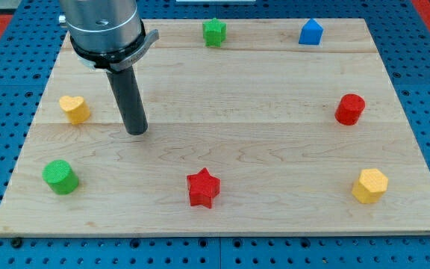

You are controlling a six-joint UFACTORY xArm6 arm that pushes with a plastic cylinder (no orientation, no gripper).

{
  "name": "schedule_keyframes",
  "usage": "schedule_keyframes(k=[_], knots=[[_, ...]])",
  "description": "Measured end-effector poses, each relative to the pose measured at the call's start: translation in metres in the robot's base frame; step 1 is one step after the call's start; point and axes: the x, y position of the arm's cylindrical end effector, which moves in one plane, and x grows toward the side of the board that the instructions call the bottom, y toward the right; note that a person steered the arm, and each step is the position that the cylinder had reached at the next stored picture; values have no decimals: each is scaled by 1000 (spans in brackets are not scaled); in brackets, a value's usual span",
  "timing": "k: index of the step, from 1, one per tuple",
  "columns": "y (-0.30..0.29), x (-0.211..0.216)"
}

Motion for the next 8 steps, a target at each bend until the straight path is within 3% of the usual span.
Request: schedule_keyframes(k=[1, 2, 3, 6, 7, 8], knots=[[63, -2], [127, -36], [227, -79], [384, -188], [397, -239], [331, -232]])
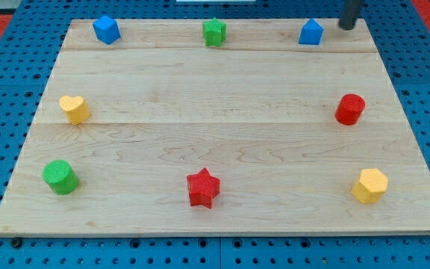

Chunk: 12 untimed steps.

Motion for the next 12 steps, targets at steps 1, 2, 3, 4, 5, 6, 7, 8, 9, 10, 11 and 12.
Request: schedule_keyframes(k=[1, 2, 3, 4, 5, 6, 7, 8, 9, 10, 11, 12], knots=[[-76, 47], [-31, 28], [-16, -24], [-70, -32], [-116, -32], [-73, 1], [-35, -9], [0, 24], [-33, 56], [-122, 53], [-191, 60], [-231, 87]])
